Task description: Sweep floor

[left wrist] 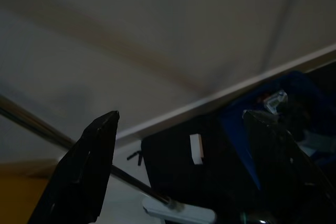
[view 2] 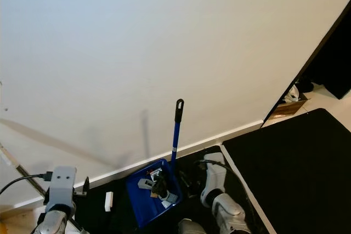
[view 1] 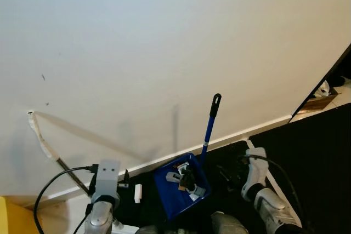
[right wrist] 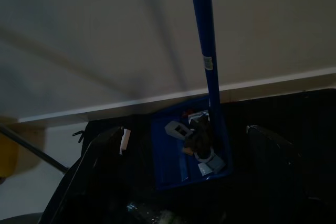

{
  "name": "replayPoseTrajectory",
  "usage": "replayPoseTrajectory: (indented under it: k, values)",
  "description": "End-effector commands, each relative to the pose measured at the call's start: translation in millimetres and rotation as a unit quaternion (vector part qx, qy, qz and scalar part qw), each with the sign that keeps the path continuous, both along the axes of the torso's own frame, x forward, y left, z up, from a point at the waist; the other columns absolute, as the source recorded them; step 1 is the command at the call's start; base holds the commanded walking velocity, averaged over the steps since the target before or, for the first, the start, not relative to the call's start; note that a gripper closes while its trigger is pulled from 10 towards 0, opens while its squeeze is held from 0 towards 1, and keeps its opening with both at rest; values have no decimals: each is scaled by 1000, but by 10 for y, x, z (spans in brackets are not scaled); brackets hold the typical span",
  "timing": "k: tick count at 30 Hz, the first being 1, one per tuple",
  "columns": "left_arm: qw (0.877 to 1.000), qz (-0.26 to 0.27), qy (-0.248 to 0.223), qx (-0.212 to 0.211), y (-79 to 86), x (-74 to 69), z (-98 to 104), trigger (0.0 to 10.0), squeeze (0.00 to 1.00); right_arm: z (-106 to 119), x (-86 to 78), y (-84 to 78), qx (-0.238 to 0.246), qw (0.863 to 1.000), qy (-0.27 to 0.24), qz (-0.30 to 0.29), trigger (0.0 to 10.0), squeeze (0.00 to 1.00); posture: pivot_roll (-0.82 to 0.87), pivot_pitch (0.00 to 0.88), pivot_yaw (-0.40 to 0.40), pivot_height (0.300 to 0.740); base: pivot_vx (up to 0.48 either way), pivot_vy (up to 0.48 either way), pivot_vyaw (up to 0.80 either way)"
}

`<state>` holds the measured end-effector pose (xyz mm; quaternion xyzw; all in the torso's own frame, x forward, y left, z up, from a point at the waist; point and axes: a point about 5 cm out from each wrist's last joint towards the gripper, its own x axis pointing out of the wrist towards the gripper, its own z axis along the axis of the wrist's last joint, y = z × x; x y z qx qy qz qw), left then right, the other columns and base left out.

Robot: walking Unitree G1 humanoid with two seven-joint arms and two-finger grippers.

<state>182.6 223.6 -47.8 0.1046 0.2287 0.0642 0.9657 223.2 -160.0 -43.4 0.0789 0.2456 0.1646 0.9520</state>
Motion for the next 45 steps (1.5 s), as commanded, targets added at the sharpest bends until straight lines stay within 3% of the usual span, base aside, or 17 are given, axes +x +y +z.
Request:
replayPoseTrajectory:
  k: [1, 4, 12, 18, 27, 45]
  values:
    - [1000, 10, 5, -15, -22, -44, -35, 10000, 0, -2, -17, -32, 12, 1000, -2, -10, 10000, 0, 16, 0, -11, 740, 0, 0, 0]
    - [1000, 16, 7, -23, -22, -45, -43, 10000, 0, -11, -20, -32, 37, 999, 12, -1, 10000, 0, 17, 0, -13, 740, 0, 0, 0]
    - [1000, -16, 14, 15, -73, 18, -32, 10000, 0, -15, -6, -47, 68, 997, 38, 13, 10000, 0, 22, 0, -20, 740, 0, 0, 0]
    - [999, -22, 18, 14, -70, 23, -34, 10000, 0, -9, -1, -45, 74, 996, 38, 16, 10000, 0, 23, 0, -18, 740, 0, 0, 0]
    - [999, -23, 17, 16, -64, 21, -31, 10000, 0, -3, -3, -47, 78, 996, 37, 20, 10000, 0, 29, 0, -20, 740, 0, -471, 0]
    - [1000, -15, 10, 10, -76, 21, -24, 10000, 0, 1, -9, -70, 77, 996, 35, 22, 10000, 0, 31, 0, -25, 740, 0, 0, 0]
